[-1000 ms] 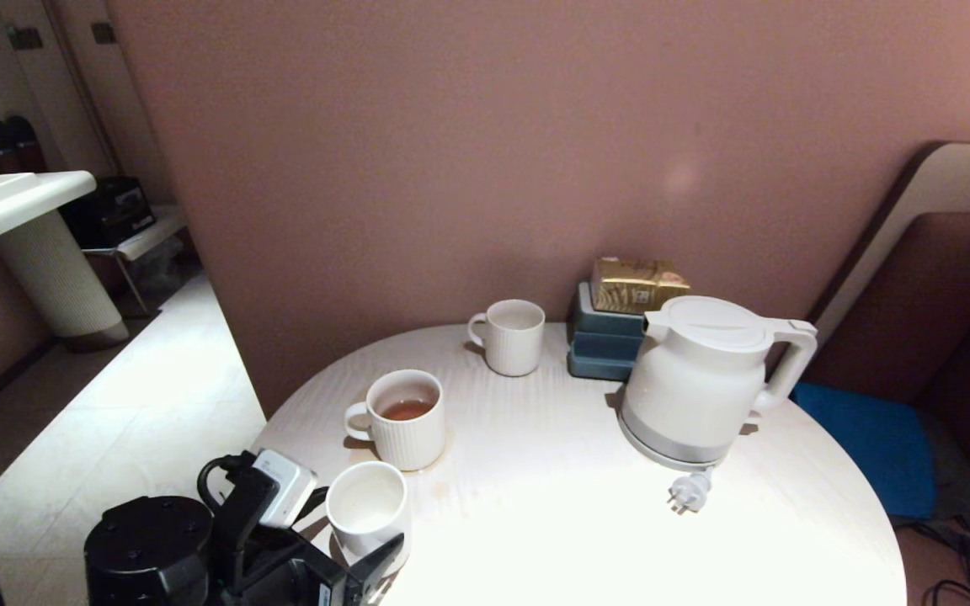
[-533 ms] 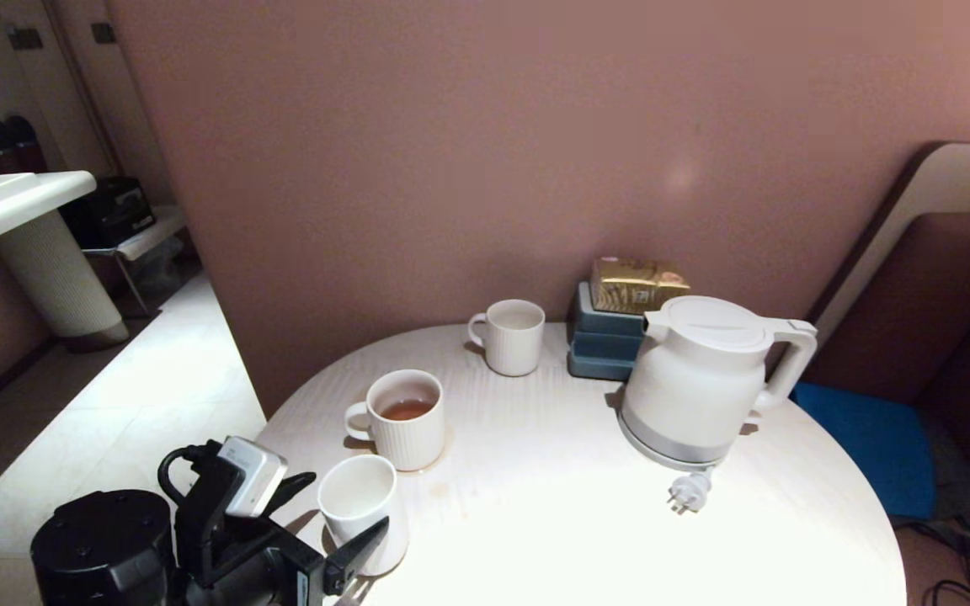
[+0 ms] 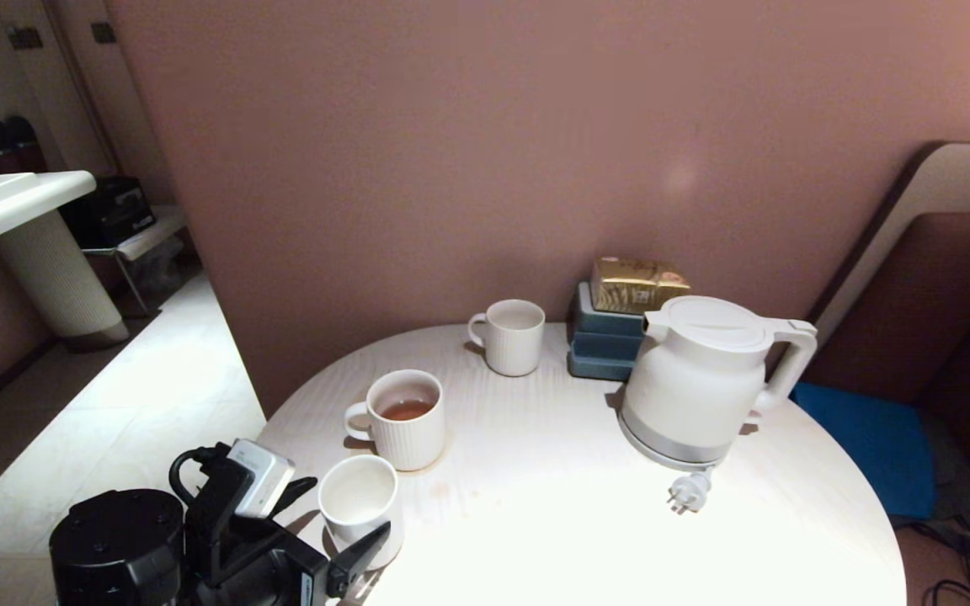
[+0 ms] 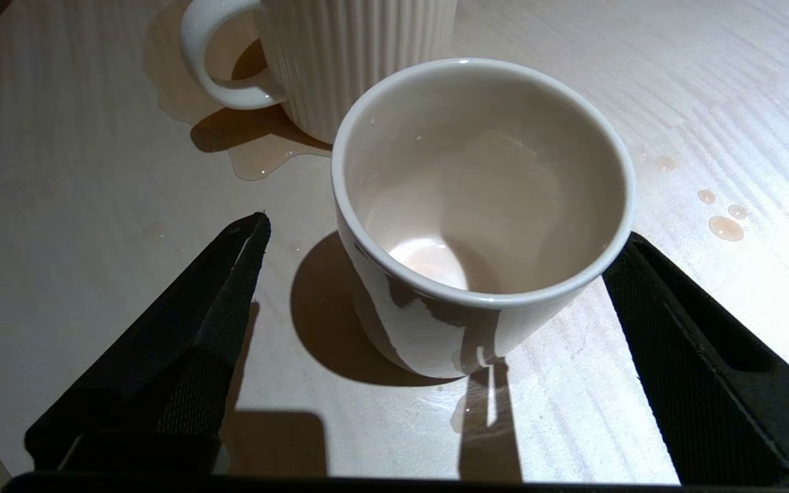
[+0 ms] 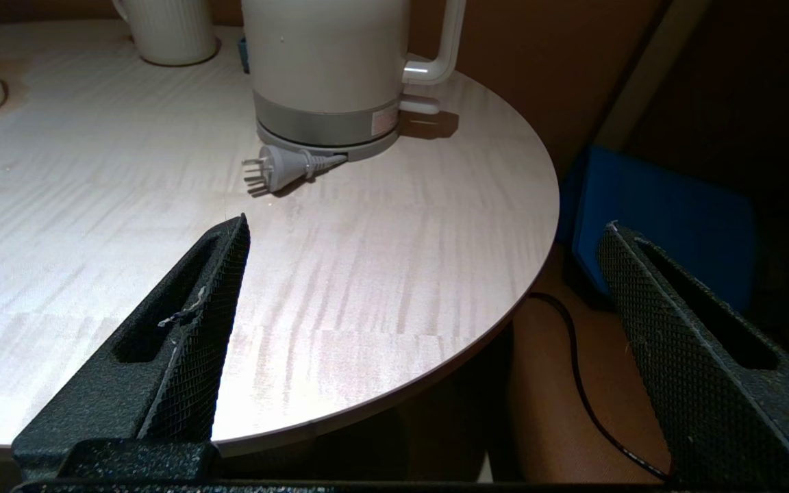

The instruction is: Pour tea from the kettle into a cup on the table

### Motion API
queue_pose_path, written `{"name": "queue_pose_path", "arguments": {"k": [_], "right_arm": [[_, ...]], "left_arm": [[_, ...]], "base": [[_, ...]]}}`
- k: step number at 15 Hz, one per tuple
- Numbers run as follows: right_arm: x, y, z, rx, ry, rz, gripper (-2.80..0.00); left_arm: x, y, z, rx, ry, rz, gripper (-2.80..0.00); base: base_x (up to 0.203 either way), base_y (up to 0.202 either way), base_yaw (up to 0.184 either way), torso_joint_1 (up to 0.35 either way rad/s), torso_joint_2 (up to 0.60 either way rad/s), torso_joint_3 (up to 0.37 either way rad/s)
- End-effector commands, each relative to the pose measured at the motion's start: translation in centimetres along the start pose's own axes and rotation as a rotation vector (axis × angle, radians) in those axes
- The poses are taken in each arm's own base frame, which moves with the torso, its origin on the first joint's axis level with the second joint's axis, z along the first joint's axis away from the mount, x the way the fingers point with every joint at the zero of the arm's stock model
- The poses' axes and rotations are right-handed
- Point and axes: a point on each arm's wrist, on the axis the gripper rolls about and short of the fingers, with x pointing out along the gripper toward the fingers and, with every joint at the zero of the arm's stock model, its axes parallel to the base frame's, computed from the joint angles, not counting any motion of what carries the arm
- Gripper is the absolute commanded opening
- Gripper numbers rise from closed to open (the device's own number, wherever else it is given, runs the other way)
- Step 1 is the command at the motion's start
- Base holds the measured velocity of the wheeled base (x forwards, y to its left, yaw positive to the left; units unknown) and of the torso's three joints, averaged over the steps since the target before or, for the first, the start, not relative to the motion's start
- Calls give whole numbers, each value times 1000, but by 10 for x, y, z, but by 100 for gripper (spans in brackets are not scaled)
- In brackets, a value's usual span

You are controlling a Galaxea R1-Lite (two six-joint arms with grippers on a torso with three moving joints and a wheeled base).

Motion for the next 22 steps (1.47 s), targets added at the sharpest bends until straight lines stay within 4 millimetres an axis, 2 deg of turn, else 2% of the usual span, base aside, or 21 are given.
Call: {"name": "queue_pose_path", "arguments": {"k": [1, 4, 7, 12, 17, 22], "right_arm": [[0, 0, 0, -1, 0, 1, 0], [0, 0, 0, -1, 0, 1, 0], [0, 0, 0, -1, 0, 0, 0], [0, 0, 0, -1, 0, 1, 0], [0, 0, 0, -1, 0, 1, 0], [0, 0, 0, -1, 0, 1, 0]], "left_arm": [[1, 0, 0, 0, -5, -1, 0], [2, -12, 5, 13, -33, -56, 0], [-8, -24, 1, 28, -14, -115, 0], [-26, -20, 7, -1, -4, -91, 0], [-27, -4, 4, -22, 30, -8, 0], [-39, -3, 8, -25, 19, -5, 0]], "base": [[0, 0, 0, 0, 0, 0], [0, 0, 0, 0, 0, 0], [0, 0, 0, 0, 0, 0], [0, 0, 0, 0, 0, 0], [0, 0, 0, 0, 0, 0], [0, 0, 0, 0, 0, 0]]}}
